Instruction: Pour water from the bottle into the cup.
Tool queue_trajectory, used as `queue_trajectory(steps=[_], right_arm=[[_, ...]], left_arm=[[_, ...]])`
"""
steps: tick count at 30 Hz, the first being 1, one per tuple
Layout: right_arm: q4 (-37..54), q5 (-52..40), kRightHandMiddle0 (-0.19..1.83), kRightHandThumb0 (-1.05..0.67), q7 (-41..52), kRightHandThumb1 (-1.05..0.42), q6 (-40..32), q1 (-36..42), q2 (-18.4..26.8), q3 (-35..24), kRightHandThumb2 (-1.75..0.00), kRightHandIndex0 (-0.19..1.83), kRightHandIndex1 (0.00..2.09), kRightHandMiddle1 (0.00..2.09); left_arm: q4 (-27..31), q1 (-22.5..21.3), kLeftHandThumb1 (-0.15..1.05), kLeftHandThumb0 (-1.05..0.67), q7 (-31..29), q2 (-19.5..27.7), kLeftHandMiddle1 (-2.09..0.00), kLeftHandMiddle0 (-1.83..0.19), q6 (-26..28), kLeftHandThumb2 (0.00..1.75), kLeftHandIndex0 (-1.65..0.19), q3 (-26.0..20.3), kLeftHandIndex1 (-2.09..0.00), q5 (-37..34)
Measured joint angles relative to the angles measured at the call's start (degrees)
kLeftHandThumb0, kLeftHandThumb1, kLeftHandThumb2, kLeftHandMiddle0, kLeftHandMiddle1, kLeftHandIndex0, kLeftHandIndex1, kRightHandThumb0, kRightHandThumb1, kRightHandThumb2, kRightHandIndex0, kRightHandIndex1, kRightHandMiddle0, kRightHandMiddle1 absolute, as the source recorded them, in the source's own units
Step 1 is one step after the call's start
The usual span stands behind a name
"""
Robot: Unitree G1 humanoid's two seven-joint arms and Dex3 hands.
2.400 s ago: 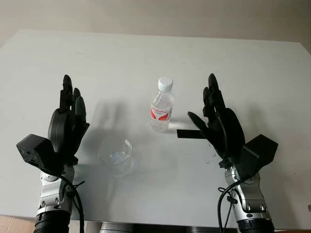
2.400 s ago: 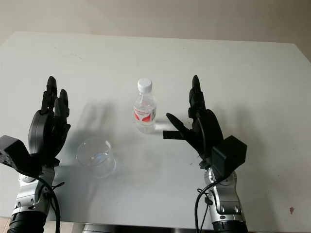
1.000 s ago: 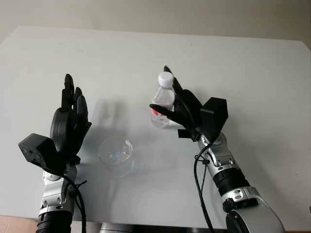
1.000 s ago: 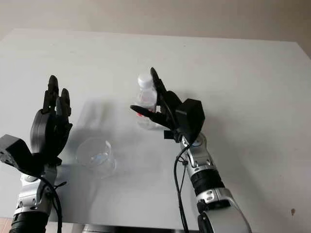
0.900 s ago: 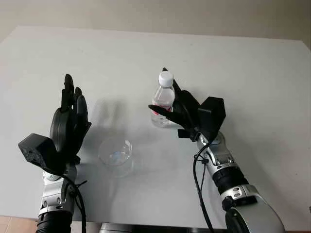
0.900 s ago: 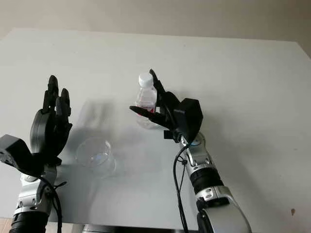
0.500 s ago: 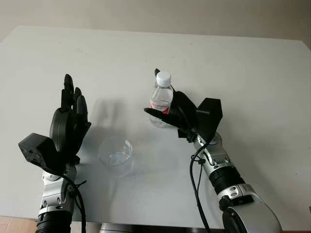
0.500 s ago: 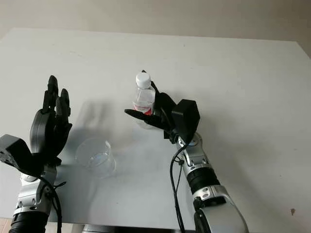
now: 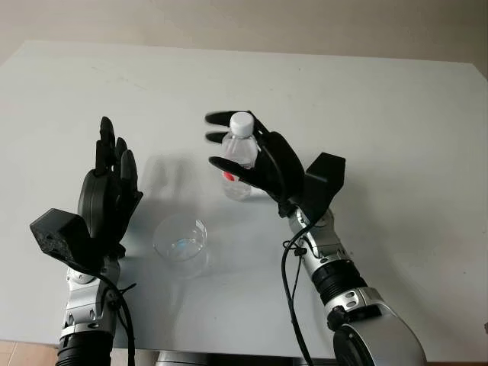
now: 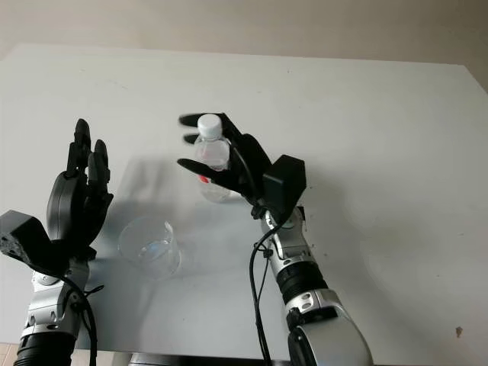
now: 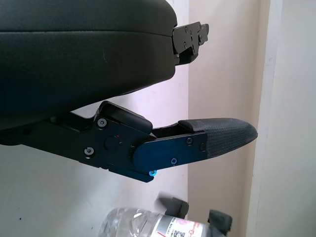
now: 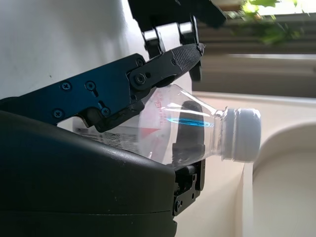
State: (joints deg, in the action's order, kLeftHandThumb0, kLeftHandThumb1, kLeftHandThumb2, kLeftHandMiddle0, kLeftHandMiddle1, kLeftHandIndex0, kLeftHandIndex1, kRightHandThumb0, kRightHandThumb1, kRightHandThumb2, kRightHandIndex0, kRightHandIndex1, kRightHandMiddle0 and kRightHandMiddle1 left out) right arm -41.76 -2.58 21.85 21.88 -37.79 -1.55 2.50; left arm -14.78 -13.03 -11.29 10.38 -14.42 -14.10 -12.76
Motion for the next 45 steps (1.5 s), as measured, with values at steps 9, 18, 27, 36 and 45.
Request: queue_trajectory(steps=[9,18,27,36,45], right_arm=[[4.14,0.91,1.11,-0.37,6.77,-1.03,-1.12,0.33,3.20,3.00,-0.05,1.16,2.09,2.09],[5.61,4.82,1.02,-0.30,4.75,-1.05,1.50,1.35,4.39,5.01,-0.18,1.12,2.09,2.09],[3.34,12.44,0.98,-0.23,-4.33,-1.05,8.59,0.66,6.47,6.29,-0.23,1.15,2.09,2.09],[2.97,27.34,0.64,-0.13,-15.81,-1.03,9.28,-5.13,11.73,10.87,-0.21,1.05,2.09,2.09],[0.99,37.63,0.81,-0.09,-28.79,-0.59,13.08,-8.50,14.04,15.33,-0.99,1.17,2.09,2.09]], left_arm=[[-0.45,-0.30,1.05,-0.76,-0.10,0.13,-0.05,0.19,-0.23,0.60,0.19,-0.53,0.00,-0.27],[-0.59,-0.31,1.05,-0.77,-0.20,0.16,-0.05,0.18,-0.27,0.59,0.19,-0.64,-0.01,-0.54],[-0.91,-0.38,1.05,-0.76,-0.24,0.18,-0.06,0.18,-0.38,0.59,0.19,-0.63,-0.02,-0.54],[-0.96,-0.50,1.05,-0.76,-0.33,0.18,-0.05,0.19,-0.38,0.59,0.19,-0.52,-0.01,-0.54],[-0.96,-0.50,1.05,-0.77,-0.45,0.18,-0.05,0.19,-0.54,0.58,0.19,-0.49,-0.01,-0.51]])
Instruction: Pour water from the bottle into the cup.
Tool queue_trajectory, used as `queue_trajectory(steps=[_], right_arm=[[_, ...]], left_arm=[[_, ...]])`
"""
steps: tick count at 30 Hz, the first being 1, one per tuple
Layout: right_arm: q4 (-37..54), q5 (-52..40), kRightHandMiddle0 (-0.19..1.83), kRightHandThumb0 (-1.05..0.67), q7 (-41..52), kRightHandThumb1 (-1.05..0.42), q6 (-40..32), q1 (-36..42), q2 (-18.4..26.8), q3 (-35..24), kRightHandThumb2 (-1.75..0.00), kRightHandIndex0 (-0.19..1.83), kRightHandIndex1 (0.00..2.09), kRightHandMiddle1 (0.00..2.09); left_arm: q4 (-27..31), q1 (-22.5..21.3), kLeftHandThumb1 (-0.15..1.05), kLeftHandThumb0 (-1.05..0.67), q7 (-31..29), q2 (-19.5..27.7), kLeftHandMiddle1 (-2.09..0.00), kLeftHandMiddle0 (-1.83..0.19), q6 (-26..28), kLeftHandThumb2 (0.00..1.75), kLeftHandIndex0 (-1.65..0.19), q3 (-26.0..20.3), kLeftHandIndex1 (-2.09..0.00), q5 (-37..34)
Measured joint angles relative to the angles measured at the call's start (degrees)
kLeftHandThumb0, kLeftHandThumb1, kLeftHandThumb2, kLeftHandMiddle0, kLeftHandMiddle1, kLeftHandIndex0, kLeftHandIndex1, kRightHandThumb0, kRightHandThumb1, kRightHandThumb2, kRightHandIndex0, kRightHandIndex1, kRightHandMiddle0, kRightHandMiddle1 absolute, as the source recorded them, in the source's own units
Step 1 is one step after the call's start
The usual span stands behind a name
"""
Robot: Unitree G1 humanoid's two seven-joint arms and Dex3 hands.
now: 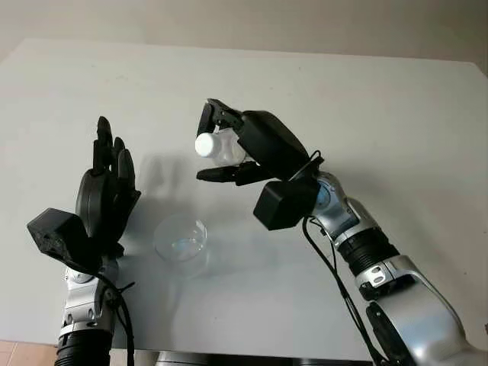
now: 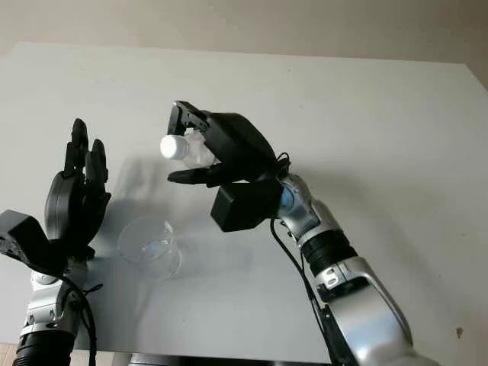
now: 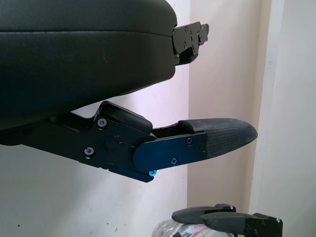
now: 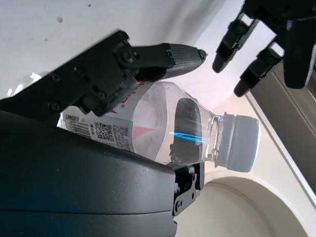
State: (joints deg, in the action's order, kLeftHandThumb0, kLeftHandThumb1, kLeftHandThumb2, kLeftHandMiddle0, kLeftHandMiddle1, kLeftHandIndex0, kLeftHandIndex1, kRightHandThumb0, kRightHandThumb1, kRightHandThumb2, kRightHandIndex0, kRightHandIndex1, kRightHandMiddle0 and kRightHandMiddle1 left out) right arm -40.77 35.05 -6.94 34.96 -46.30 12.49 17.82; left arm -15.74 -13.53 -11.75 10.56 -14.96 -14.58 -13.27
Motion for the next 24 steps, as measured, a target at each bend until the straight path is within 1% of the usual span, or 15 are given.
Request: queue_trajectory(steps=[5,7,12,19,21,22,23,24], right_arm=[[-1.36,2.94,0.84,-0.09,-4.51,-0.57,1.79,-0.64,0.80,1.91,-1.06,1.19,2.09,2.09],[-1.82,4.13,0.89,-0.09,-6.98,-0.55,3.10,-0.99,1.14,2.49,-1.11,1.22,2.09,2.09],[-1.78,7.98,0.94,-0.11,-13.15,-0.56,7.16,-1.56,2.83,4.27,-1.16,1.23,2.09,2.09],[0.89,14.09,0.97,-0.21,-19.44,-0.71,11.38,-2.77,5.57,6.81,-0.94,1.32,2.09,2.09],[1.95,15.57,0.96,-0.23,-20.90,-0.74,12.33,-3.17,6.23,7.49,-0.91,1.29,2.09,2.09],[2.31,16.05,0.96,-0.24,-21.51,-0.80,12.86,-3.36,6.43,7.80,-0.80,1.28,2.09,2.09],[2.54,16.24,0.96,-0.25,-22.02,-0.83,13.28,-3.46,6.45,8.00,-0.75,1.27,2.09,2.09],[2.98,16.67,0.97,-0.27,-22.46,-0.88,13.38,-3.48,6.50,8.21,-0.65,1.24,2.09,2.09]], left_arm=[[-0.03,0.00,1.05,-0.77,0.08,0.00,-0.05,0.19,-0.02,0.58,0.19,0.06,-0.01,0.14],[-0.03,0.00,1.05,-0.77,0.23,-0.05,-0.05,0.19,-0.02,0.58,0.19,0.12,0.00,0.15],[-0.03,0.00,1.05,-0.77,0.60,-0.17,-0.05,0.19,-0.02,0.58,0.19,0.23,-0.01,0.36],[-0.04,0.00,1.05,-0.77,0.57,-0.19,-0.03,0.19,-0.02,0.59,0.19,0.62,0.00,0.43],[-0.05,-0.01,1.05,-0.77,0.56,-0.18,-0.04,0.19,-0.02,0.60,0.19,0.64,0.00,0.43],[-0.06,-0.03,1.05,-0.77,0.59,-0.19,-0.04,0.19,-0.02,0.60,0.19,0.65,0.00,0.43],[-0.07,-0.05,1.05,-0.77,0.65,-0.20,-0.04,0.19,-0.02,0.60,0.19,0.66,0.00,0.43],[-0.07,-0.07,1.05,-0.77,0.68,-0.22,-0.05,0.19,-0.02,0.60,0.19,0.69,-0.01,0.43]])
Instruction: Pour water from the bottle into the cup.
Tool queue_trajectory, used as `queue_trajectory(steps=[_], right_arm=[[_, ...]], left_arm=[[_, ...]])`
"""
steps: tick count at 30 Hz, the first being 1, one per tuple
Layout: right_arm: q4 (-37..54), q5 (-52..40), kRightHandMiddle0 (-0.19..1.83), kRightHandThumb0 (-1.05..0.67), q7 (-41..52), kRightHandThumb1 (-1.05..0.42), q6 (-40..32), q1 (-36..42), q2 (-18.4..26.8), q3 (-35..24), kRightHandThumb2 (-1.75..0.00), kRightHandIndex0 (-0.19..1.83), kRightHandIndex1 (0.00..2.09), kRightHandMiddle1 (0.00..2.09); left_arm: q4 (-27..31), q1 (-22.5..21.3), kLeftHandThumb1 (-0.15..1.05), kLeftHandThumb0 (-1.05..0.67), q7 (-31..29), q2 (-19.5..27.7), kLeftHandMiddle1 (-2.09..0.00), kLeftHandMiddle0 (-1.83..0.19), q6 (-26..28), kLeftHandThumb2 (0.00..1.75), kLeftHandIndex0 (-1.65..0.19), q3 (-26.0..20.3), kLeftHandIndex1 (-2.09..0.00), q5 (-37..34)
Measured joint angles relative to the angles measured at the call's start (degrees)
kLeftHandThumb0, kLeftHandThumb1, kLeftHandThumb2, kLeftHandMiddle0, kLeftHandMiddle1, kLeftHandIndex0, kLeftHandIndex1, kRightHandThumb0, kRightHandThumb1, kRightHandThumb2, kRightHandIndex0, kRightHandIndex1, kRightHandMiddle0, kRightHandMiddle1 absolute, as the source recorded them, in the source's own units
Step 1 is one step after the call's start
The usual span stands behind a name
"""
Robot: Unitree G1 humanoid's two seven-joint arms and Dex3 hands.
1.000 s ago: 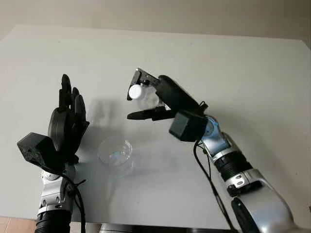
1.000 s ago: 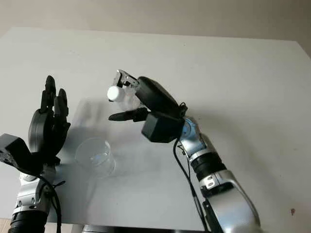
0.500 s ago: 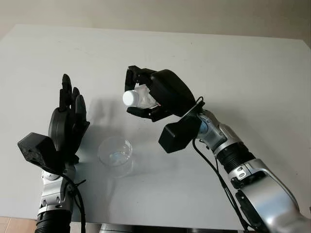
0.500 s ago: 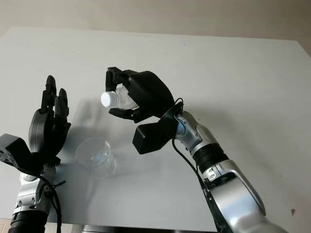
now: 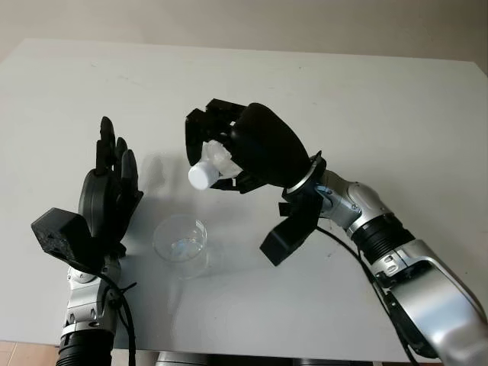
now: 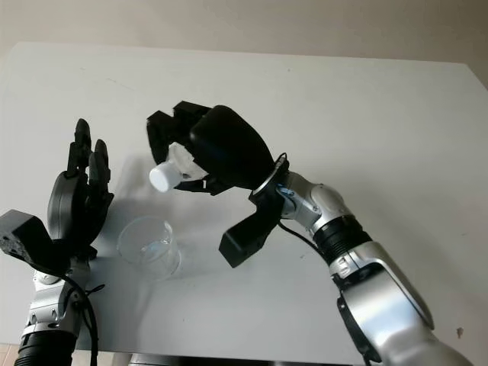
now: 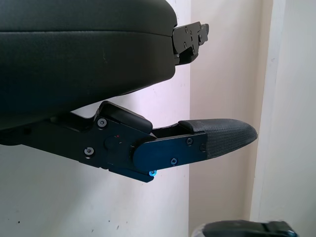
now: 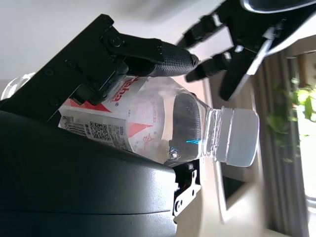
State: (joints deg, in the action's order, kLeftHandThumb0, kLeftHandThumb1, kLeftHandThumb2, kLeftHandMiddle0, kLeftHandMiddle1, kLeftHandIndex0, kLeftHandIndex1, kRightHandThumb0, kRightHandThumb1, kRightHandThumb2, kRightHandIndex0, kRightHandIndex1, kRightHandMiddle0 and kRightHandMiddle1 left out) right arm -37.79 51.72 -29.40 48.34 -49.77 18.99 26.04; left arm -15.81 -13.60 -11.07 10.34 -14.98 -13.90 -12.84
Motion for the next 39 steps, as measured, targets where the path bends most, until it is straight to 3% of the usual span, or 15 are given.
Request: queue_trajectory(steps=[2,13,20,26,39], right_arm=[[1.35,1.28,0.98,-0.29,-0.09,-0.97,0.00,0.00,0.27,0.61,-0.45,1.19,2.09,2.09],[6.84,9.19,0.87,-0.37,-2.21,-1.05,-6.16,-0.24,0.90,3.62,-0.16,1.14,2.09,2.09],[8.76,15.69,0.78,-0.37,-3.74,-1.05,-12.47,-0.29,0.97,7.50,-0.14,1.19,2.09,2.09],[9.09,20.06,0.93,-0.37,-6.64,-1.05,-16.43,-0.68,1.12,10.10,-0.16,1.28,2.09,2.09],[3.80,19.29,0.79,-0.33,-16.12,-1.05,-14.51,-3.58,1.21,12.05,-0.26,1.18,2.09,2.09]], left_arm=[[0.00,-0.01,1.05,-0.77,0.00,-0.01,-0.05,0.19,0.00,0.60,0.19,0.04,0.00,-0.01],[-0.78,-0.60,1.05,-0.77,-0.06,-0.18,-0.05,0.19,-0.02,0.59,0.19,0.18,0.00,-0.10],[-0.95,-0.68,1.05,-0.78,0.16,-0.79,-0.05,0.18,-0.47,0.59,0.19,0.20,-0.01,-0.10],[-1.03,-0.68,1.05,-0.77,0.36,-0.84,-0.05,0.19,-0.83,0.59,0.19,0.20,-0.01,-0.07],[-2.86,-1.56,1.05,-0.76,-0.28,-0.80,-0.02,0.19,-3.12,0.62,0.19,0.20,0.00,-0.07]])
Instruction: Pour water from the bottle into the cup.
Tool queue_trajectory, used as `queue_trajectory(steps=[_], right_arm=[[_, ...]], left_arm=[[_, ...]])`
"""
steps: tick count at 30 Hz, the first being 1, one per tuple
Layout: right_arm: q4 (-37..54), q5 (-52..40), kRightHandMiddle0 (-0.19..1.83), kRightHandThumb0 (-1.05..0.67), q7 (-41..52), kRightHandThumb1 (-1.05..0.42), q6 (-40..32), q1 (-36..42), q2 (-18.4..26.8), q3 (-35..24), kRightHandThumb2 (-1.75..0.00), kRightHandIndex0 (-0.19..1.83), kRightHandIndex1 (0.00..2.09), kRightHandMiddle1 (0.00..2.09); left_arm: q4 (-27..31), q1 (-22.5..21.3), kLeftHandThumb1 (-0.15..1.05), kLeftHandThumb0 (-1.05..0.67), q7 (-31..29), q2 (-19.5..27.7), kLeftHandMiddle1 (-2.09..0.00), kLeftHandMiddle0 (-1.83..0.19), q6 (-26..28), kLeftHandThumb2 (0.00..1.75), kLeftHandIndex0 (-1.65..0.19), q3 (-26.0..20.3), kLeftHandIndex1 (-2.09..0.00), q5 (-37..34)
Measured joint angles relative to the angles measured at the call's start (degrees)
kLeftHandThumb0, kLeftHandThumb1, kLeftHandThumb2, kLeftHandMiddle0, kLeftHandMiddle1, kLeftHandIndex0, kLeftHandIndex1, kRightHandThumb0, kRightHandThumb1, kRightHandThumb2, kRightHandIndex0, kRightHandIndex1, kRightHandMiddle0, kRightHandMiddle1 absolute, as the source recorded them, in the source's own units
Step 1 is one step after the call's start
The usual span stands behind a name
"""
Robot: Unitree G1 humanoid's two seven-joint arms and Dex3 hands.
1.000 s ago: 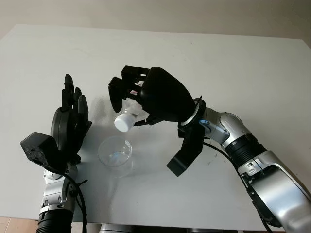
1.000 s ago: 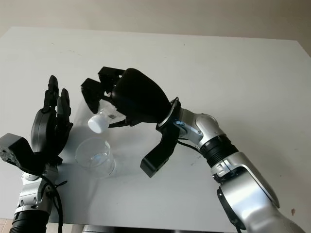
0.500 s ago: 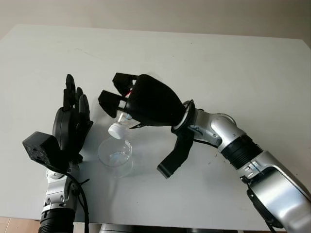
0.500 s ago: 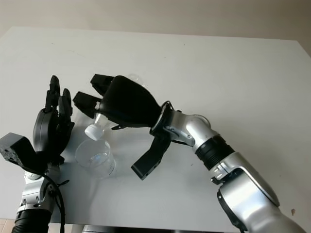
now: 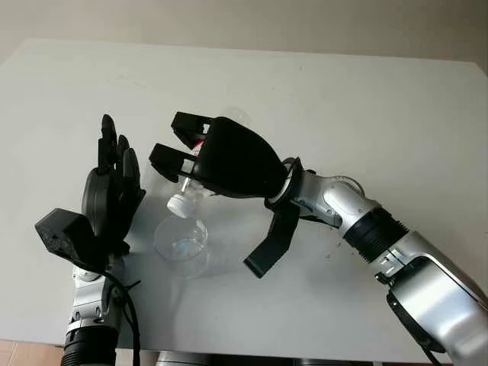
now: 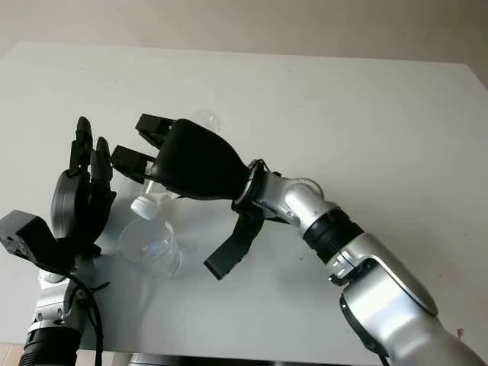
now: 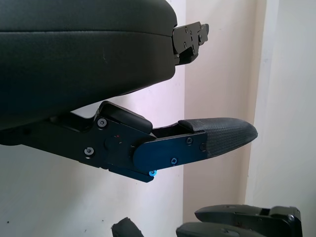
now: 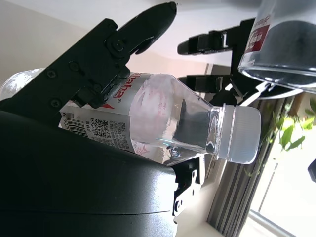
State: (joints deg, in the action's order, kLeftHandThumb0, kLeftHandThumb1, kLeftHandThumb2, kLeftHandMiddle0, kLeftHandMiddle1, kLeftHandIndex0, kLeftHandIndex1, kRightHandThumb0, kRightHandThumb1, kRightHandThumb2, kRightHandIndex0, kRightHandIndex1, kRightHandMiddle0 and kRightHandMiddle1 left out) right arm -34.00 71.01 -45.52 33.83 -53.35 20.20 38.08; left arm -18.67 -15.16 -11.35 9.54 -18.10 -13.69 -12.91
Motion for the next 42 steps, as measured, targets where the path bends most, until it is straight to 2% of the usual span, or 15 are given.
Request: queue_trajectory(steps=[13,29,40,42], right_arm=[[-4.12,2.13,0.85,-0.35,-11.16,-1.05,1.17,-3.63,0.04,3.18,-0.30,1.15,2.09,2.09],[-4.24,6.41,0.56,-0.37,-13.44,-1.05,-2.45,-4.63,1.61,7.49,-0.27,1.03,2.09,2.09],[-4.07,6.29,0.68,-0.35,-14.00,-1.05,-2.73,-4.66,1.89,8.61,-0.31,1.06,2.09,2.09],[-4.07,6.09,0.65,-0.35,-14.00,-1.05,-2.73,-4.74,1.89,8.61,-0.31,1.04,2.09,2.09]], left_arm=[[-0.52,-0.36,1.05,-0.76,0.10,0.00,-0.02,0.19,-0.57,0.61,0.19,-0.01,0.00,0.17],[-0.60,-0.51,1.05,-0.76,0.11,0.00,-0.03,0.19,-0.58,0.62,0.19,0.03,0.00,0.22],[-0.61,-0.51,1.05,-0.76,0.31,0.00,-0.02,0.19,-0.31,0.62,0.19,0.06,0.00,0.27],[-0.66,-0.53,1.05,-0.76,0.20,0.00,-0.02,0.19,-0.41,0.62,0.19,0.05,0.00,0.27]])
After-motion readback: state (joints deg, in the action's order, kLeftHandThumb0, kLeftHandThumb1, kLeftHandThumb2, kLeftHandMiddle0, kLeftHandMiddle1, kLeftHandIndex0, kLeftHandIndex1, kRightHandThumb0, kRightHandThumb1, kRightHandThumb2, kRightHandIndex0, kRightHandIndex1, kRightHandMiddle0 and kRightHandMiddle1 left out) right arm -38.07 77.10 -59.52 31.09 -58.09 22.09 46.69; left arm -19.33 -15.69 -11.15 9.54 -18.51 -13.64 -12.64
